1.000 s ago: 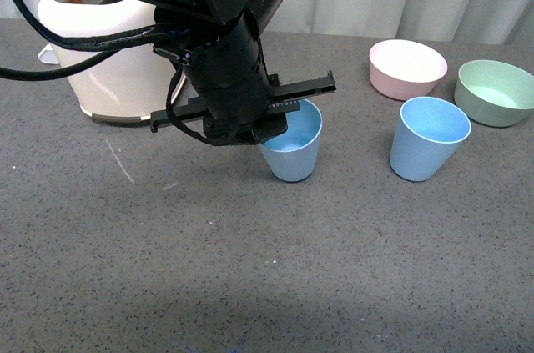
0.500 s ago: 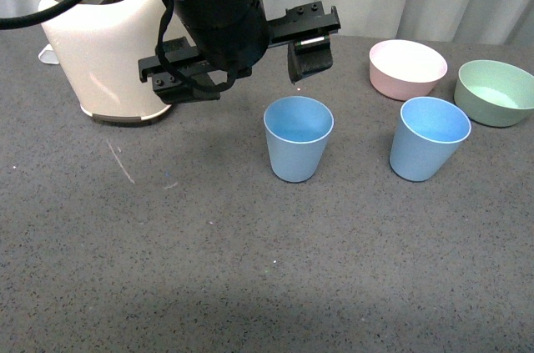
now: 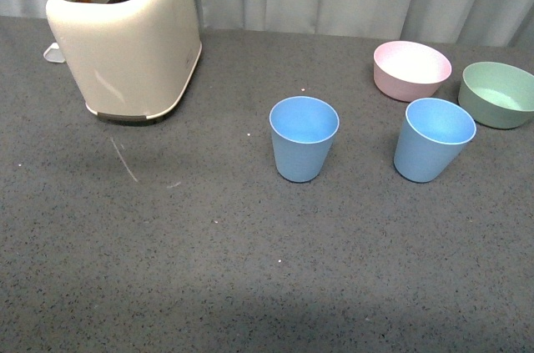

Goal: Stack blue cups with both arms

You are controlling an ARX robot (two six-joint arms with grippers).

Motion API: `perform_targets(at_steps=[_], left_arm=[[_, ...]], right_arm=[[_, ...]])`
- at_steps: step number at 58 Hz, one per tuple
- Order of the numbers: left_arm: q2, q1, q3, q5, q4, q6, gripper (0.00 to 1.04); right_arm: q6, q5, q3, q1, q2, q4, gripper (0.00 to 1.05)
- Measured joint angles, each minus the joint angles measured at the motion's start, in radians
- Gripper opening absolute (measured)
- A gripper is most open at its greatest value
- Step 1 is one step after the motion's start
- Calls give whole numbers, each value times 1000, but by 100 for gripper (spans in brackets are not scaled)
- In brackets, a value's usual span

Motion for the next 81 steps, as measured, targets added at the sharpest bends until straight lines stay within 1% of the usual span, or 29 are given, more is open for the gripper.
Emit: perform_targets(at_steps=[4,11,28,39,40,42,45,64,73,81], left_arm=[[-47,26,-75,32,0,3,3],[-181,76,-200,91,-10,13,4],[-410,156,-344,161,-101,17,4],[-624,203,-420,208,-241,18,4],[-650,224,-426,239,-260,18,4],[-677,247,-432,272,-280,19,4],[-743,279,-446,282,-333,19,4],[-1086,285,-465,290,-631,19,4],[-1203,285,-466,290,-739,19,4],[-1266,285,-466,290,-799,19,4]], right_arm=[[0,0,0,0,0,0,95],[0,1,0,0,0,0,95],[0,0,0,0,0,0,95],[0,0,0,0,0,0,95],[0,0,0,0,0,0,95],[0,0,0,0,0,0,95],[0,0,0,0,0,0,95],[0,0,0,0,0,0,95],[0,0,0,0,0,0,95],[0,0,0,0,0,0,95]])
